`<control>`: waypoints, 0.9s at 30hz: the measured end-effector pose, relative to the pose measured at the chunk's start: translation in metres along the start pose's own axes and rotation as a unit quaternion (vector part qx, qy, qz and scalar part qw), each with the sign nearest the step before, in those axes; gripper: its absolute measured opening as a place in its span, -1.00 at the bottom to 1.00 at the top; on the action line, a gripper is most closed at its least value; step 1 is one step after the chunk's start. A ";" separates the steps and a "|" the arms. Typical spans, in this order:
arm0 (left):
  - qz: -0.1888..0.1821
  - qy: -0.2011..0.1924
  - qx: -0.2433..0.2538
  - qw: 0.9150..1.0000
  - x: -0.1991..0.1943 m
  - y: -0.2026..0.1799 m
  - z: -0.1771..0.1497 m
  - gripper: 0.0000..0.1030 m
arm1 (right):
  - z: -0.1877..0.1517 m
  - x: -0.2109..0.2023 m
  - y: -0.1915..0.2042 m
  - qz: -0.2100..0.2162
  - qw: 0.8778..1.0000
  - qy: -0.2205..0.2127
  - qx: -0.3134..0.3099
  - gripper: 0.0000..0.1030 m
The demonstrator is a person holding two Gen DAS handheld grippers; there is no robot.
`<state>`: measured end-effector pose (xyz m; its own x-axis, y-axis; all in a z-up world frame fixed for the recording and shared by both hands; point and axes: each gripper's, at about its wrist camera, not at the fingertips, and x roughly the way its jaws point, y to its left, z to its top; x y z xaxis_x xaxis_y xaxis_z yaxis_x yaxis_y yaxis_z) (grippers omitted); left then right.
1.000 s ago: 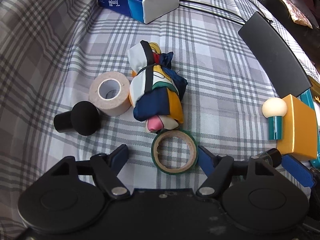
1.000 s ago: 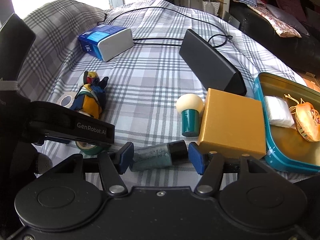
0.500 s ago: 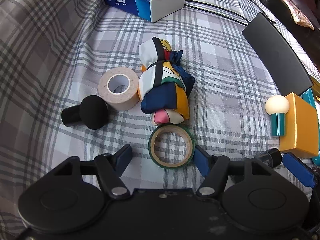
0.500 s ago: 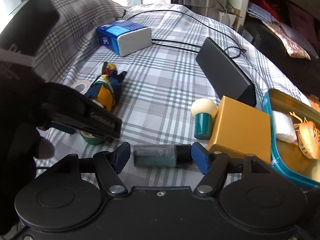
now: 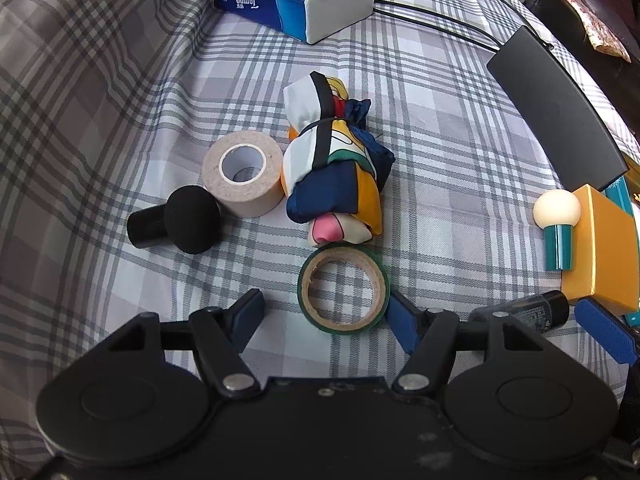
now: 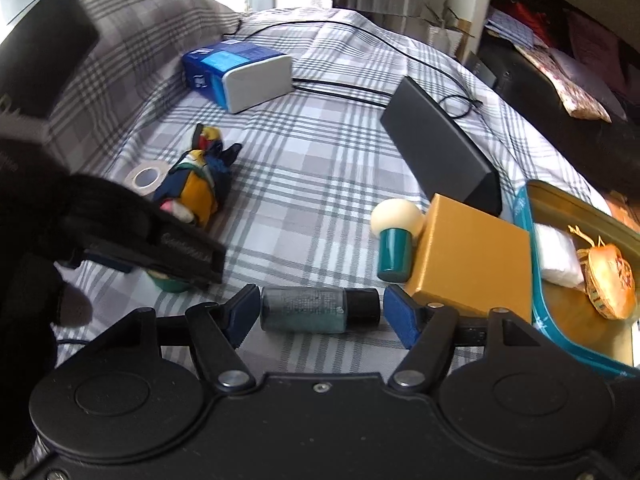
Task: Organize soft objects
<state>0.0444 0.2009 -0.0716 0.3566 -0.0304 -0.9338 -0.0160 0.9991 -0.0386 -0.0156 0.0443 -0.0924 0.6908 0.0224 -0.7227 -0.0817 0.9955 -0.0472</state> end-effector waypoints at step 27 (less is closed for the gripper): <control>0.012 0.006 0.013 1.000 -0.004 -0.006 -0.003 -0.18 | 0.005 -0.016 -0.020 0.059 0.996 0.003 0.068 0.27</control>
<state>0.0403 0.1945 -0.0685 0.3459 -0.0067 -0.9383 0.0008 1.0000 -0.0068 -0.0214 0.0243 -0.0770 0.6780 0.1392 -0.7218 -0.0630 0.9893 0.1316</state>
